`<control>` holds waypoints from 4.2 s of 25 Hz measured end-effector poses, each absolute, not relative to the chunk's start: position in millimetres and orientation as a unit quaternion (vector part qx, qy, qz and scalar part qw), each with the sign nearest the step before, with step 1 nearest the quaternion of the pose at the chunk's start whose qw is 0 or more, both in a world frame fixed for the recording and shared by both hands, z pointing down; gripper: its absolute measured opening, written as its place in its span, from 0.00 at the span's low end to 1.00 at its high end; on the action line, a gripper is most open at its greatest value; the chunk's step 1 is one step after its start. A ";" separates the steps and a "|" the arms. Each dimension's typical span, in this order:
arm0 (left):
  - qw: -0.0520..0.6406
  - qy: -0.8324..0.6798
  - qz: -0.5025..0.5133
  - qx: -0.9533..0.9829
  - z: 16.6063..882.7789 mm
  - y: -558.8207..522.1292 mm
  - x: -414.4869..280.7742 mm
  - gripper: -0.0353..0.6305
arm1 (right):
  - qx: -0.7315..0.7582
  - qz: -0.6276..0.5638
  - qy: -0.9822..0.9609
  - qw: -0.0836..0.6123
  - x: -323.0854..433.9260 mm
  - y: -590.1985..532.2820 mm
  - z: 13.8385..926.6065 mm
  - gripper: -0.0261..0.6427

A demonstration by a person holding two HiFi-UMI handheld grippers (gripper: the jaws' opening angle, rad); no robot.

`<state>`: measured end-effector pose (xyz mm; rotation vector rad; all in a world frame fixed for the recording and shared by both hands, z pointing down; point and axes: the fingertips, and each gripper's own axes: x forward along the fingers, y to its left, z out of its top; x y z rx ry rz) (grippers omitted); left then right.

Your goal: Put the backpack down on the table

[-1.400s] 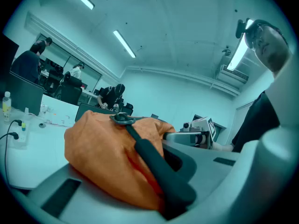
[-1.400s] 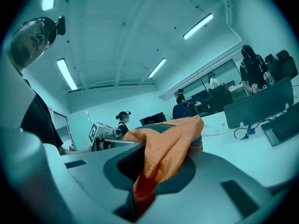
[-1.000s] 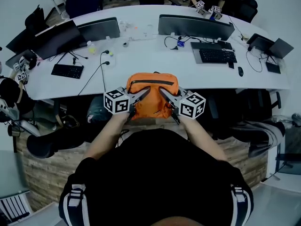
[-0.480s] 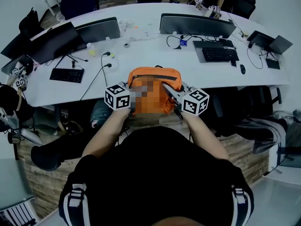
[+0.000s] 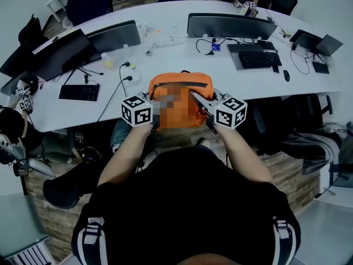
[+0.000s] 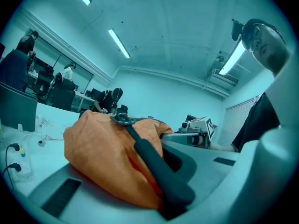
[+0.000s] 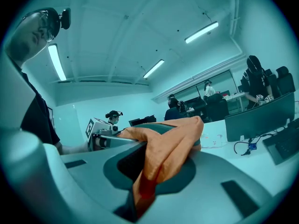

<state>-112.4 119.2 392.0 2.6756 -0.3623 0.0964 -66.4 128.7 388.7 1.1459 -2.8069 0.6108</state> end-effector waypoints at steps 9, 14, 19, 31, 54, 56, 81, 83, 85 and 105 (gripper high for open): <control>0.218 -0.143 0.043 0.964 395.3 103.3 -102.5 0.12 | 0.355 0.204 -0.912 0.026 -56.3 110.6 393.1 0.13; 0.216 -0.152 0.042 0.964 393.6 91.3 -81.2 0.12 | 0.341 0.203 -0.917 0.027 -34.7 97.1 392.0 0.13; 0.219 -0.167 0.039 0.961 395.2 76.1 -64.6 0.12 | 0.326 0.206 -0.922 0.030 -17.8 79.7 395.0 0.13; 0.223 -0.200 0.034 0.953 401.1 34.2 -33.4 0.12 | 0.295 0.209 -0.932 0.036 13.5 33.8 403.7 0.13; 0.235 -0.246 0.038 0.940 422.6 -47.2 9.1 0.12 | 0.237 0.229 -0.943 0.044 55.4 -51.2 430.4 0.13; 0.236 -0.252 0.038 0.938 424.3 -51.2 12.8 0.12 | 0.229 0.231 -0.944 0.045 59.0 -56.4 432.8 0.13; 0.252 -0.278 0.021 0.927 425.4 -86.9 58.6 0.12 | 0.175 0.229 -0.956 0.059 105.7 -96.6 437.5 0.13; 0.253 -0.275 0.019 0.927 424.0 -87.3 59.5 0.12 | 0.175 0.228 -0.956 0.064 107.2 -94.6 435.8 0.13; 0.254 -0.271 0.015 0.928 422.5 -86.8 62.2 0.12 | 0.176 0.225 -0.956 0.069 110.2 -93.0 433.9 0.13; 0.271 -0.228 0.014 0.935 433.6 -100.6 28.6 0.12 | 0.206 0.237 -0.946 0.083 77.2 -104.0 444.8 0.13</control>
